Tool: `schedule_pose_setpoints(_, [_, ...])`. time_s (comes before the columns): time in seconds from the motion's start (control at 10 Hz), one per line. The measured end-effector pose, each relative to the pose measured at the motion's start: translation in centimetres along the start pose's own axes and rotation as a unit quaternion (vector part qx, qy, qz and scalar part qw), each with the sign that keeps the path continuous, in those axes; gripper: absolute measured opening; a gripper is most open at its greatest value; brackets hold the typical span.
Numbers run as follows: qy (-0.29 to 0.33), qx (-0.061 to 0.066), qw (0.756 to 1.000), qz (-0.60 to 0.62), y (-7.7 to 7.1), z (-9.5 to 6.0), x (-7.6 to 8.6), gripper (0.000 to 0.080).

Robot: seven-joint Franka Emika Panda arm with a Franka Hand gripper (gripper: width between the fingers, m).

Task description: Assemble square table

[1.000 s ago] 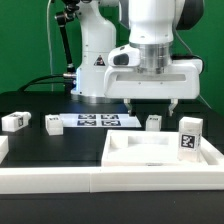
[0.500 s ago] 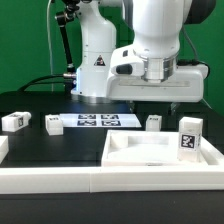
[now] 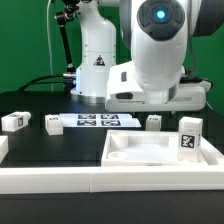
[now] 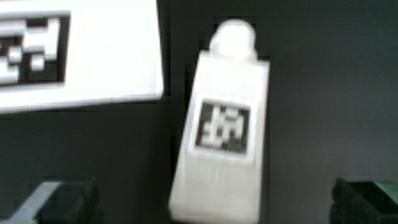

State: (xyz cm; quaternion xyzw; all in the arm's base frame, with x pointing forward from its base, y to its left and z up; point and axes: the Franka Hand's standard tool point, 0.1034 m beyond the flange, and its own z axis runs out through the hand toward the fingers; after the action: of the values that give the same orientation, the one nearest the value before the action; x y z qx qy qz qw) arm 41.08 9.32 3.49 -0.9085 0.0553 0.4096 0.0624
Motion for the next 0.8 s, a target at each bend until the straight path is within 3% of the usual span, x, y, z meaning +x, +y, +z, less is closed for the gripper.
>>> schedule_pose_setpoints(0.1, [-0.026, 0.0, 1.0, 0.001, 0.1, 0.2, 0.4, 0.0649])
schedule_pose_setpoints(0.5, [-0.016, 0.0, 1.0, 0.0, -0.1, 0.4, 1.1, 0.0649])
schedule_pose_setpoints(0.8, [-0.011, -0.002, 1.0, 0.001, -0.1, 2.1, 1.2, 0.0649])
